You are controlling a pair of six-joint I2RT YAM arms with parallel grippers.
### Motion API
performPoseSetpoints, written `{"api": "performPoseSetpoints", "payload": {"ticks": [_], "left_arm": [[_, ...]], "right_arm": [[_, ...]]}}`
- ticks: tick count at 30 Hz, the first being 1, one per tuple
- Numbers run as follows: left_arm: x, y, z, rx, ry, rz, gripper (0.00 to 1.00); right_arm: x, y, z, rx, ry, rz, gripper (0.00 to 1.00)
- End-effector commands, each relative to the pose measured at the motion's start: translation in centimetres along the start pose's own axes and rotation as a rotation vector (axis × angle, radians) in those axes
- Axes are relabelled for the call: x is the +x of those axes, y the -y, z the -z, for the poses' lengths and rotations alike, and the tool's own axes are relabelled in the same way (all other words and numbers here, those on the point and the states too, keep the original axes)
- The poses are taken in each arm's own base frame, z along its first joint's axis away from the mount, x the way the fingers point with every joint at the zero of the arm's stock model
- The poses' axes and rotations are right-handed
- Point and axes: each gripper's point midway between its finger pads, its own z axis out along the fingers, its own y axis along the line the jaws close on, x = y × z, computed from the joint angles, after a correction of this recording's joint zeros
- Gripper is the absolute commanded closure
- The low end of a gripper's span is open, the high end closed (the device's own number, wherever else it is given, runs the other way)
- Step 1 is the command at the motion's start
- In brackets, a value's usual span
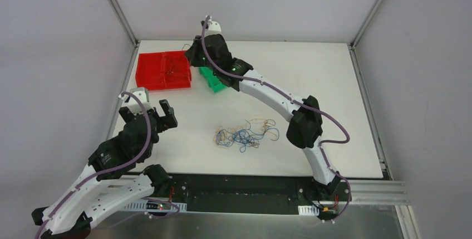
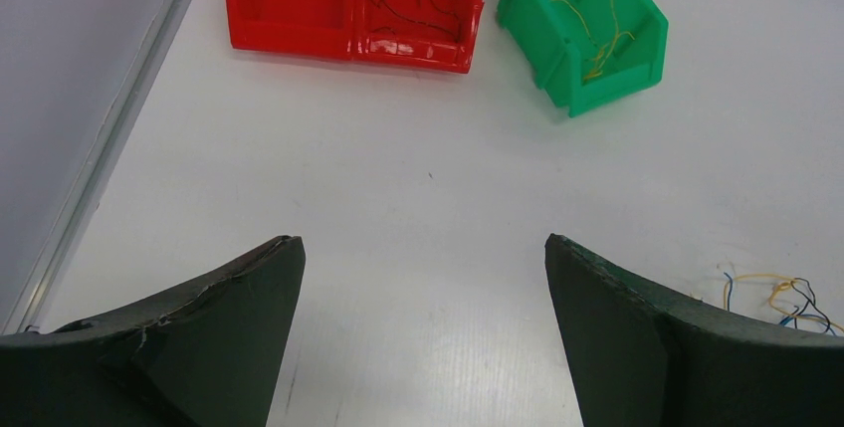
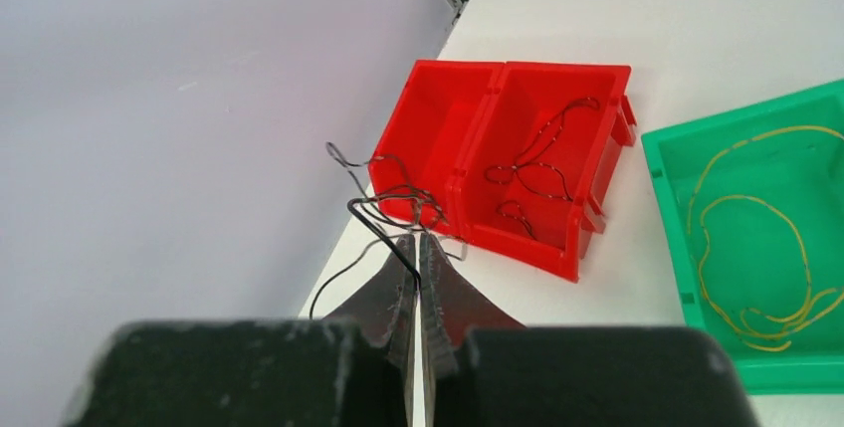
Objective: Untangle the cables
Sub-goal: Place the cable in the bin.
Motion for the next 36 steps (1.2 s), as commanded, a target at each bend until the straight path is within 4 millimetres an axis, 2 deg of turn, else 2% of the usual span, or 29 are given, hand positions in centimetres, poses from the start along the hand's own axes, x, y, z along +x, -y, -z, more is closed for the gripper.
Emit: {"api": "performPoseSetpoints", "payload": {"ticks": [1, 5, 6, 11, 17, 22, 27, 32, 34, 36], "left_arm": [[-1.1, -0.4, 0.2, -0.019, 0.02, -0.012, 0.05], [-1.3, -0.6, 0.3, -0.019, 0.025, -0.008, 0.05], [-1.3, -0.6, 0.3, -0.018, 0.025, -0.009, 0.05], [-1.4, -0.5, 0.4, -0.009, 0.024, -0.011, 0.05], [-1.5, -0.5, 0.4, -0.011, 0.023, -0.013, 0.05], [-1.5, -0.2, 0.3, -0.014, 0.016, -0.024, 0.05], [-1.4, 0.0, 0.1, -0.017, 0.009, -0.028, 0.05], [-1.0, 0.1, -0.1, -0.016, 0.001, -0.03, 0.05], [-0.9, 0.2, -0.1, -0.014, -0.003, -0.034, 0.05], [-0.9, 0.3, -0.2, -0.015, -0.006, -0.037, 0.05]], "right_arm": [[-3.7, -2.5, 0.0, -0.069, 0.101, 0.0, 1.0], [-2.6, -1.5, -2.6, -0.038, 0.117, 0.001, 1.0], [-3.0, -1.6, -3.0, -0.04, 0.146, -0.004, 1.0], [-2.0, 0.4, -5.4, 0.007, 0.206, -0.01, 1.0], [1.5, 3.4, -8.3, 0.073, 0.205, 0.023, 1.0], [4.1, 5.4, -9.4, 0.123, 0.184, 0.056, 1.0], [6.3, 5.5, -10.3, 0.106, 0.147, 0.109, 1.0], [8.3, 4.2, -11.1, 0.01, 0.101, 0.134, 1.0], [8.6, 4.0, -11.3, -0.006, 0.098, 0.133, 0.93], [8.5, 3.7, -11.4, -0.023, 0.106, 0.132, 0.71]]}}
